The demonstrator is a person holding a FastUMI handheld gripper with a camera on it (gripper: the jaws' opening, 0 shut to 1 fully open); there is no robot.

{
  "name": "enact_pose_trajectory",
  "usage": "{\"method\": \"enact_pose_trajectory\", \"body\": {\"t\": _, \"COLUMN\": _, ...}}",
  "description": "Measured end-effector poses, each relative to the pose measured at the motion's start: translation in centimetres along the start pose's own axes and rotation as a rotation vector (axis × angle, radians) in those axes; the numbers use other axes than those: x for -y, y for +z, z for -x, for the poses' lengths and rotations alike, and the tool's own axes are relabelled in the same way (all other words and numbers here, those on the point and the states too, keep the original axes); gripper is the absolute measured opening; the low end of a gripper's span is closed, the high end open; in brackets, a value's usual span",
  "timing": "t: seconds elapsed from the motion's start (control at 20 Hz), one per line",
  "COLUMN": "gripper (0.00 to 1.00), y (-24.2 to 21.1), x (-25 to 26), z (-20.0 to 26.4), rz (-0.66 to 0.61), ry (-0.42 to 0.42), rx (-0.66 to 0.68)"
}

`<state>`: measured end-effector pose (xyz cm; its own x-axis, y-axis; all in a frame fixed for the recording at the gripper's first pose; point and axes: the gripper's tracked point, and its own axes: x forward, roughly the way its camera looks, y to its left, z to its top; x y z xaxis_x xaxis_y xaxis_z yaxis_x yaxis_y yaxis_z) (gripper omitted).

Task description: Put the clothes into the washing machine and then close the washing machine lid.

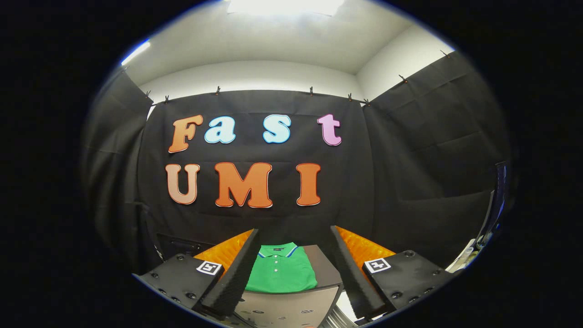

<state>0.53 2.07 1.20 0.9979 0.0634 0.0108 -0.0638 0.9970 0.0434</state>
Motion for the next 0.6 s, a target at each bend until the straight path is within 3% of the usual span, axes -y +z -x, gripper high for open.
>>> {"method": "enact_pose_trajectory", "body": {"t": 0.6, "gripper": 0.98, "y": -0.54, "x": -0.78, "z": -0.85, "rz": -0.051, "ry": 0.027, "rx": -0.005}}
